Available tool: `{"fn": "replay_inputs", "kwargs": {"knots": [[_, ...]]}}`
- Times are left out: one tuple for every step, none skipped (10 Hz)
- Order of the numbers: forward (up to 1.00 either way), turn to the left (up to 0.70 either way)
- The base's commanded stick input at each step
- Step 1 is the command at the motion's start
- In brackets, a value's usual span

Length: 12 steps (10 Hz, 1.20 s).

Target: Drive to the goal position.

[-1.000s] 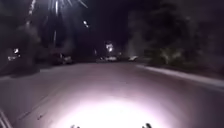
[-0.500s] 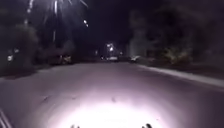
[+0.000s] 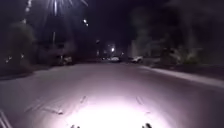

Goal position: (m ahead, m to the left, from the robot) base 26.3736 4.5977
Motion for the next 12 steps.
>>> {"fn": "replay_inputs", "kwargs": {"knots": [[0.85,0.00],[0.85,0.00],[0.85,0.00],[0.85,0.00],[0.85,0.00],[0.85,0.00],[0.85,0.00],[0.85,0.00],[0.85,0.00],[0.85,0.00],[0.85,0.00],[0.85,0.00]]}}
